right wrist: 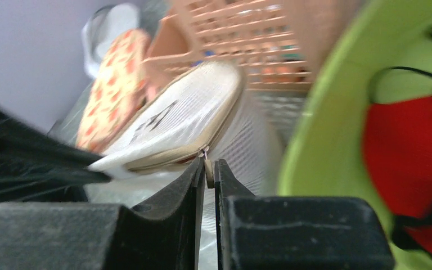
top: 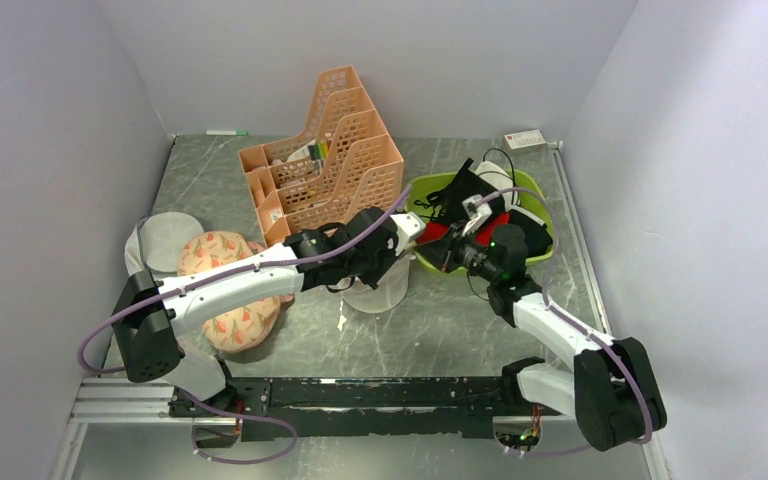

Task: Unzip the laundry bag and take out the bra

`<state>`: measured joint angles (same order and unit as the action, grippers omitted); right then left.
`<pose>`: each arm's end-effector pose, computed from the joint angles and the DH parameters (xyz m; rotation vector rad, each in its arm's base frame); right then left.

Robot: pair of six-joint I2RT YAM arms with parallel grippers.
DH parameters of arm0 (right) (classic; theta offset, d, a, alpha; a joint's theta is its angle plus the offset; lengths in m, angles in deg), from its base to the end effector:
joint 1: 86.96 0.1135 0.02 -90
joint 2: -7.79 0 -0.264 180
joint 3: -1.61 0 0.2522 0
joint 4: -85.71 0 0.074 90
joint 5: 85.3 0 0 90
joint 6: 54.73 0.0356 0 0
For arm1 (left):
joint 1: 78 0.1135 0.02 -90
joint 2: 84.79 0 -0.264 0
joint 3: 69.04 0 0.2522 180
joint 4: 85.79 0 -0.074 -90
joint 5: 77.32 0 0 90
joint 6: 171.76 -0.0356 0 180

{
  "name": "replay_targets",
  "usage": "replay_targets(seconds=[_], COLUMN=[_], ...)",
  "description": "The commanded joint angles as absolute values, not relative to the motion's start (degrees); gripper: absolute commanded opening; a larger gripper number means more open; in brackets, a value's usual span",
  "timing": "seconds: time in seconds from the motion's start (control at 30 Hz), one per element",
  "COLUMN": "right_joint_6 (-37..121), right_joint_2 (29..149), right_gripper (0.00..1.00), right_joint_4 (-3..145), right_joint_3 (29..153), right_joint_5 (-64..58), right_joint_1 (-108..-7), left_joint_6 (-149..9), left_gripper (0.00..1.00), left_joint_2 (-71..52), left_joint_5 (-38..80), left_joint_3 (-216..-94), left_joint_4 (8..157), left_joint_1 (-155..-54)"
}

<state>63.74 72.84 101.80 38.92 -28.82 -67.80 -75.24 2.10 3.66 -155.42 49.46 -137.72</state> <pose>0.2140 0.0952 0.2145 -0.2982 1.8549 1.1031 0.1736 -0.2862 0.2973 0.9963 2.1621 -0.3779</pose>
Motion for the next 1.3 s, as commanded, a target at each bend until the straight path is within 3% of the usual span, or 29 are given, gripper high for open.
replay_targets(seconds=[0.0,0.13,0.23,0.3,0.47,0.63,0.8,1.1,1.27], right_joint_6=[62.3,60.7,62.7,63.0,64.5,68.6,70.0,68.9,68.0], right_joint_2=[72.2,74.4,73.2,71.0,66.0,62.8,61.8,60.2,61.4], right_gripper=[0.00,0.00,0.00,0.00,0.00,0.00,0.00,0.00,0.00], right_joint_4=[95.5,100.5,103.4,102.9,101.0,103.5,103.7,100.2,96.3], right_joint_3=[40.2,40.0,37.6,36.7,35.9,34.6,34.8,35.6,36.3], right_joint_5=[-24.8,-39.2,-42.5,-41.4,-38.7,-38.1,-37.4,-35.3,-31.5], right_joint_1=[-76.1,-76.0,-74.0,-71.9,-68.2,-66.1,-63.7,-61.8,-61.8], left_joint_6=[-75.7,-75.0,-75.0,-75.6,-76.9,-76.3,-74.9,-75.3,-76.4], left_gripper=[0.07,0.07,0.14,0.24,0.63,0.74,0.70,0.40,0.17], left_joint_2=[2.0,2.8,2.5,1.8,-1.4,-4.6,-3.0,-1.7,-2.9], left_joint_5=[1.3,-2.3,-2.1,-0.6,5.5,10.0,10.6,6.6,6.9], left_joint_3=[-155.6,-156.1,-156.0,-155.5,-154.0,-151.5,-152.0,-152.8,-152.1], left_joint_4=[49.1,48.1,48.3,49.0,51.7,55.5,55.4,53.6,54.4], left_joint_1=[-137.6,-137.6,-137.5,-137.6,-137.5,-137.5,-137.5,-137.5,-137.5])
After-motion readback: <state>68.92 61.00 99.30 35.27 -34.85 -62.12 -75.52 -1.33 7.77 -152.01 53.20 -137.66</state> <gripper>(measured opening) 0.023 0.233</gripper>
